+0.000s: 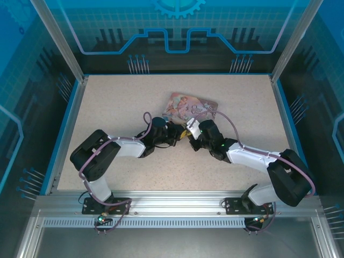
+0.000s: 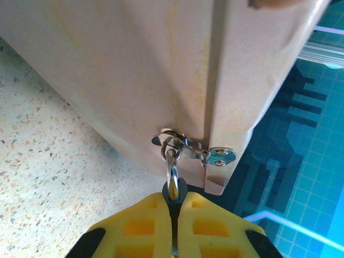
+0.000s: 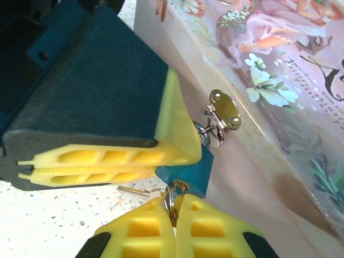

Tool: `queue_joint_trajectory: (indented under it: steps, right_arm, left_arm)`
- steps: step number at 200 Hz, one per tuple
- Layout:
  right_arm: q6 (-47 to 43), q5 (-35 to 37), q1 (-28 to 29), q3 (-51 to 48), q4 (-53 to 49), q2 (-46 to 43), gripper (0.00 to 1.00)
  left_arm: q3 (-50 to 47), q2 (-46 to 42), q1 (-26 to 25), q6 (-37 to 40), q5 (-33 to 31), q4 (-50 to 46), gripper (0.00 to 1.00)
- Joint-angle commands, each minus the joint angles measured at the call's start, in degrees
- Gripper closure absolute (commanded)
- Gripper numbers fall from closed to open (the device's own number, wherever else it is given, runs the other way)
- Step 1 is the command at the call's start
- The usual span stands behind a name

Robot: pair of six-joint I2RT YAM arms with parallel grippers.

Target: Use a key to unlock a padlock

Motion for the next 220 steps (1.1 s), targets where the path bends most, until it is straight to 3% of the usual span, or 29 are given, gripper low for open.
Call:
queue_joint_trajectory:
  steps: [1, 62, 153, 181, 220]
  right_arm:
    - [9.3, -9.4, -2.4, -1.4, 2.4, -1.3, 1.0]
    - [20.6, -20.3, -7.8, -6.1, 11.0, 1.4, 1.0]
    - [23.0, -24.1, -9.7, -5.9, 11.2, 3.4, 1.0]
    - [17.9, -19.1, -9.6, -7.3, 7.8, 0.4, 0.78]
    - [14.6, -12.0, -9.3, -11.9, 6.4, -6.2, 0.6]
  left_arm:
    - [1.2, -0.8, -0.2, -0.2, 0.5, 5.2, 1.0]
    - [1.1, 0.7, -0.7, -0.2, 0.3, 5.6, 1.0]
    - [1.0, 2.7, -1.3, 0.0, -0.4, 5.8, 1.0]
    - [1.2, 2.7, -1.2, 0.2, -0.6, 5.6, 1.0]
    - [1.4, 2.2, -1.1, 0.5, -1.1, 5.1, 1.0]
